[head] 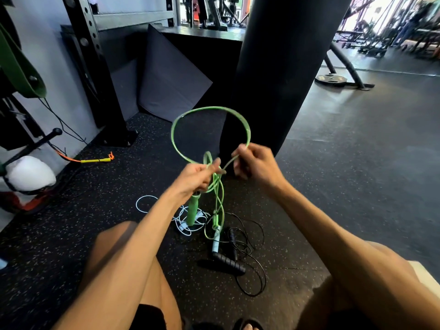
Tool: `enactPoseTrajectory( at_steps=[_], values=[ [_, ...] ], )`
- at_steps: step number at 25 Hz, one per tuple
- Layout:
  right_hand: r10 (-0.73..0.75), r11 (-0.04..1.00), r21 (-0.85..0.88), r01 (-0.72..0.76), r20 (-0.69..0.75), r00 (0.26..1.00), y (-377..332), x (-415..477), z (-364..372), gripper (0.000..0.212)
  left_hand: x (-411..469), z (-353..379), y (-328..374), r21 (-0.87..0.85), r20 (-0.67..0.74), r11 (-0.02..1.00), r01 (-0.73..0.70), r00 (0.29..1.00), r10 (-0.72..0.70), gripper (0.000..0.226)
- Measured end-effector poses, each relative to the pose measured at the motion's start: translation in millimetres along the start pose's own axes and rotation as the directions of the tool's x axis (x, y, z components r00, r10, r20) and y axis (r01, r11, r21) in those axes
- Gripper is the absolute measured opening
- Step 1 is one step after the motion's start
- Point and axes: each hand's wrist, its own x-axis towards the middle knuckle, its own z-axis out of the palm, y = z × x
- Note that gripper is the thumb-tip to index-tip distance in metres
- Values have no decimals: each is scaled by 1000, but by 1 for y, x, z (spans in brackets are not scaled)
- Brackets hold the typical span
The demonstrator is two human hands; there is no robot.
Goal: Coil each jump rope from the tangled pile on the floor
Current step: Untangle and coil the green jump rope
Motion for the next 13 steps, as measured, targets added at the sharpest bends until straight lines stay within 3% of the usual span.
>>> enactPoseTrajectory(
  at_steps=[4, 7, 8, 10, 13],
  values=[
    [32, 883, 469, 16, -95, 995, -36, 18, -22, 29, -7, 19, -10, 308, 66, 948, -87, 995, 70, 40],
    [80, 846, 533, -32, -67, 995, -35, 17, -35, 25, -9, 28, -11, 251, -30, 963, -98, 994, 108, 29],
    [115, 871, 482, -92, -17, 993, -30, 14, -38, 22, -8, 28, -11, 169, -61, 982, -81, 994, 93, 30],
    [219, 944, 223, -244, 131, 967, -14, 2, -40, 22, -6, 24, -11, 37, -78, 998, -46, 996, 49, 33],
    [384, 919, -229, -322, 330, 862, 14, -18, -27, 26, -8, 22, -6, -9, -86, 1000, 5, 996, -6, 32]
  ],
)
